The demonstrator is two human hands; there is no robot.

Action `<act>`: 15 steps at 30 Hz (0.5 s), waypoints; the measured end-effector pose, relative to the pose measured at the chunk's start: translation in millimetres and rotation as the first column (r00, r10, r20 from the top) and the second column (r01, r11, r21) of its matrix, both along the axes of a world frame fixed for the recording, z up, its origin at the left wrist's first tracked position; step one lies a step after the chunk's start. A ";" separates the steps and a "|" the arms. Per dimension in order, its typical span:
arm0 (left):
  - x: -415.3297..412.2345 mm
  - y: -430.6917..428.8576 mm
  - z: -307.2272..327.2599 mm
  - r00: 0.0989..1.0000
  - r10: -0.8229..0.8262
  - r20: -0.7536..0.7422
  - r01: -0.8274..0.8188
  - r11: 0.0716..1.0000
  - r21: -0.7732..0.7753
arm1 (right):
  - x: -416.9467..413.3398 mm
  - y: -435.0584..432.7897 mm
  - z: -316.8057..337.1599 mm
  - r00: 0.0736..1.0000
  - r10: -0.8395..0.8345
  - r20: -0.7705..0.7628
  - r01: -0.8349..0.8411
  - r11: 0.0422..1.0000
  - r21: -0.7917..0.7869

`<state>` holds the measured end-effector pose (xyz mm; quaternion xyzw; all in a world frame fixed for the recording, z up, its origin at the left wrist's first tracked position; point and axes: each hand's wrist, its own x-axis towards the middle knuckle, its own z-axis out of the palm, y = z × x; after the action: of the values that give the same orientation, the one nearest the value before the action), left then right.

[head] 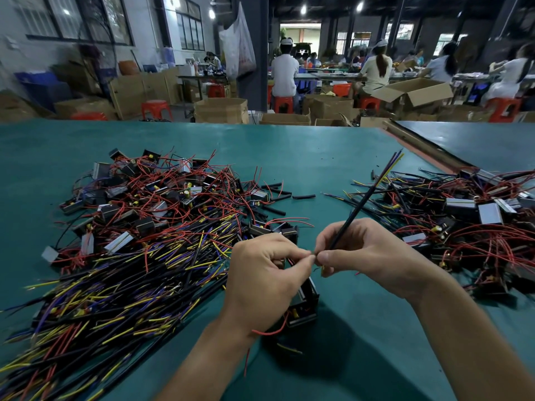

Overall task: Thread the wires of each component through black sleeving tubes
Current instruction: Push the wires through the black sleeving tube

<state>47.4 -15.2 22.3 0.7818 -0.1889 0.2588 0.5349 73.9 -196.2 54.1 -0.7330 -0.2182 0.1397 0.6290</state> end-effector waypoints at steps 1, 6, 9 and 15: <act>0.3 -0.3 0.0 0.998 -0.025 -0.050 0.022 0.999 -0.050 | -0.3 0.6 0.4 1.000 -0.009 0.026 0.008 1.000 0.003; 1.0 0.1 2.9 0.976 -0.104 -0.189 0.078 0.987 -0.144 | -2.0 0.4 3.9 0.999 0.015 0.047 -0.016 1.000 0.017; 1.4 1.5 4.4 0.975 -0.125 -0.183 0.100 0.985 -0.138 | -1.6 -0.4 2.8 0.999 0.006 0.043 -0.006 1.000 0.019; 0.8 2.2 6.8 0.976 -0.139 -0.170 0.122 0.987 -0.105 | -2.1 0.4 2.9 1.000 -0.017 0.022 0.016 0.998 0.060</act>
<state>48.2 -13.0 29.1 0.7615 -0.1793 0.1612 0.6017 71.8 -195.8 57.0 -0.7169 -0.2232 0.1197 0.6495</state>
